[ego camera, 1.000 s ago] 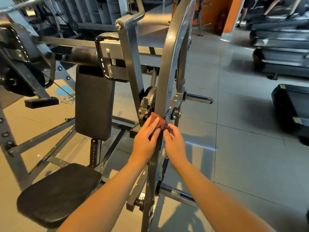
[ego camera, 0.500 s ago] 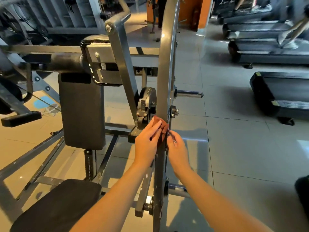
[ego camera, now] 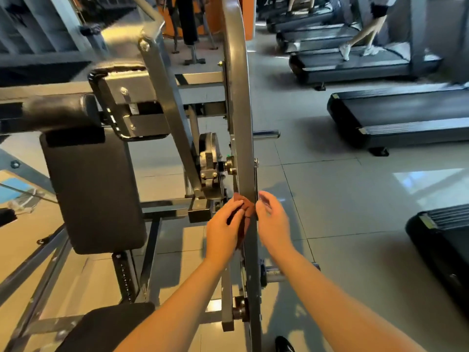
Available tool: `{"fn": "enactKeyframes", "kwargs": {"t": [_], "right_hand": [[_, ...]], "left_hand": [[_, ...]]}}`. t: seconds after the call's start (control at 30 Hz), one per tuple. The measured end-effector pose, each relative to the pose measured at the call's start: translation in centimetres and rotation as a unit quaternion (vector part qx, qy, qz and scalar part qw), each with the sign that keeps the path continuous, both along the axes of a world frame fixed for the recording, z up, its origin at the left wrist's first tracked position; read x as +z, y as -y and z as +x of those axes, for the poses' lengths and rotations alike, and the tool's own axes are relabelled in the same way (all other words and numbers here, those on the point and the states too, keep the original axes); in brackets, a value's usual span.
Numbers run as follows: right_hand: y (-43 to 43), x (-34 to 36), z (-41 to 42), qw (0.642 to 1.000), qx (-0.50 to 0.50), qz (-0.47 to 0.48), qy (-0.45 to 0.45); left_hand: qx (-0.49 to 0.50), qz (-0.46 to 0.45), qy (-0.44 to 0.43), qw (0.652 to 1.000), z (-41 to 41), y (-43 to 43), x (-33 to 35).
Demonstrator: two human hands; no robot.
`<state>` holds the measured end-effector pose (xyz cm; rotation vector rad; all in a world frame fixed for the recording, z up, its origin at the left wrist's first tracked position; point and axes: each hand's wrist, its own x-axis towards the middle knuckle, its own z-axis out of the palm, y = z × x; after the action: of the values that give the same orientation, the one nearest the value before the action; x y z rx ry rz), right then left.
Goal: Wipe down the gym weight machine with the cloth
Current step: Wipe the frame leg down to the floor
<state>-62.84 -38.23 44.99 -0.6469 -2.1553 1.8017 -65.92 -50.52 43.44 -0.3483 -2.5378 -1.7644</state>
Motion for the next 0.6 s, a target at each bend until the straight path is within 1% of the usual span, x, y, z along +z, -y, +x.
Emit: {"fn": "enactKeyframes", "kwargs": {"t": [0.03, 0.1, 0.13, 0.2, 0.3, 0.4, 0.5, 0.6], "right_hand": [[0.1, 0.3, -0.3, 1.000, -0.011, 0.001, -0.014], [0.3, 1.0, -1.3, 0.999, -0.022, 0.002, -0.037], [0.4, 1.2, -1.7, 0.999, -0.022, 0.006, -0.047], [0.6, 1.4, -2.2, 0.998, -0.023, 0.004, -0.056], [0.9, 1.1, -1.9, 0.998, -0.029, -0.020, -0.053], [1.2, 0.1, -1.1, 0.999, -0.032, -0.024, -0.030], [1.3, -1.2, -0.3, 0.999, -0.030, -0.019, -0.007], [1.7, -1.7, 0.2, 0.999, -0.037, -0.016, 0.009]], "left_hand": [[0.002, 0.009, -0.021, 1.000, -0.9, -0.2, 1.1], [-0.010, -0.010, -0.070, 0.997, -2.6, -1.0, 3.1], [-0.026, -0.026, -0.086, 0.996, -3.4, -1.3, 3.7], [-0.066, -0.027, -0.098, 0.993, -4.0, -1.3, 3.4], [-0.099, -0.001, -0.079, 0.992, -2.7, -0.4, 0.3], [-0.110, 0.019, -0.010, 0.994, -0.5, 0.4, -2.6], [-0.119, -0.023, -0.013, 0.993, 0.3, 1.2, -3.7], [-0.121, -0.064, -0.044, 0.990, -0.9, 1.8, -2.6]]}}
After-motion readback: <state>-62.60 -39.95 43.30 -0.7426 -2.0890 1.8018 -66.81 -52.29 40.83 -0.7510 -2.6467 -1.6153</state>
